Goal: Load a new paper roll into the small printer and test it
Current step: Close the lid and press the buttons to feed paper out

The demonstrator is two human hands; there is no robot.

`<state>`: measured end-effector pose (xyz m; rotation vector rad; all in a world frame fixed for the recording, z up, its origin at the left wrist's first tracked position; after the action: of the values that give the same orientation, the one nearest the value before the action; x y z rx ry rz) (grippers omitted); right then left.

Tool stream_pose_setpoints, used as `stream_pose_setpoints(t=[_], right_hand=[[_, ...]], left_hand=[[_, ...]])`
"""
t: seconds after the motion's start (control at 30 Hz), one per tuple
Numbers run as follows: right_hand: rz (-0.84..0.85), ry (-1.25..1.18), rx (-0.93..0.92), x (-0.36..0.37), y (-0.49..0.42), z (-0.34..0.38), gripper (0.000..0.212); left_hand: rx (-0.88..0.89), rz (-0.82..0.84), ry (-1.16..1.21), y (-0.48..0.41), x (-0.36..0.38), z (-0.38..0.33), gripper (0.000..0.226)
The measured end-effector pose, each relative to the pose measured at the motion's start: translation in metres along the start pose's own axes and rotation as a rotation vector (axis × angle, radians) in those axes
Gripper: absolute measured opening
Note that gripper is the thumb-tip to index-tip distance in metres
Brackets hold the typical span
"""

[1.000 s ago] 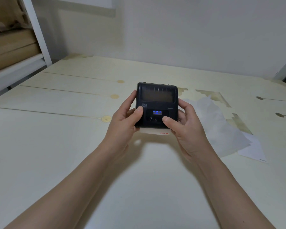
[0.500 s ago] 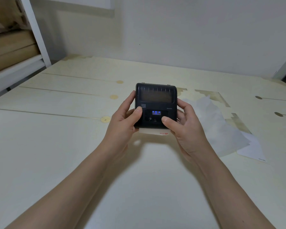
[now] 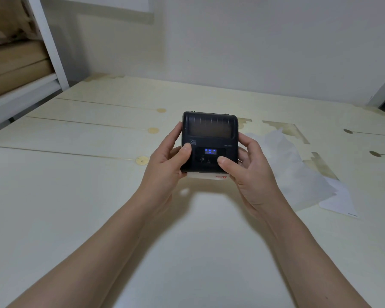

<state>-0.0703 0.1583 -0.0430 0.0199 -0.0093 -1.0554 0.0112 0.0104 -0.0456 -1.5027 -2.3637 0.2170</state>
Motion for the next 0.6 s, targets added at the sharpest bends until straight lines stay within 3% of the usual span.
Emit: stream_pose_setpoints(t=[0.2,0.4,0.6], right_hand=[[0.018,0.013,-0.001,0.004,0.001,0.003,0.061],[0.011,0.041,0.014,0.007,0.002,0.006,0.045],[-0.096,0.232,0.088,0.008,0.003,-0.002,0.067]], left_hand=[[-0.006,-0.038,0.044,-0.003,-0.003,0.002,0.047],[0.005,-0.096,0.064,-0.004,-0.006,0.0,0.047],[-0.019,-0.226,0.062,-0.009,-0.017,0.004,0.05]])
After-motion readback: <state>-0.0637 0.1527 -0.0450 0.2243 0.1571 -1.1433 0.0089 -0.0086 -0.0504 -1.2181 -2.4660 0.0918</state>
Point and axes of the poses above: each hand's wrist, its own y-axis away from the middle knuckle, its own x-axis out of the palm, z = x × y, the point moved 4 cm from there along -y, towards the middle knuckle, and after that the axes turned 10 degrees about x, right-handed, at the moved point
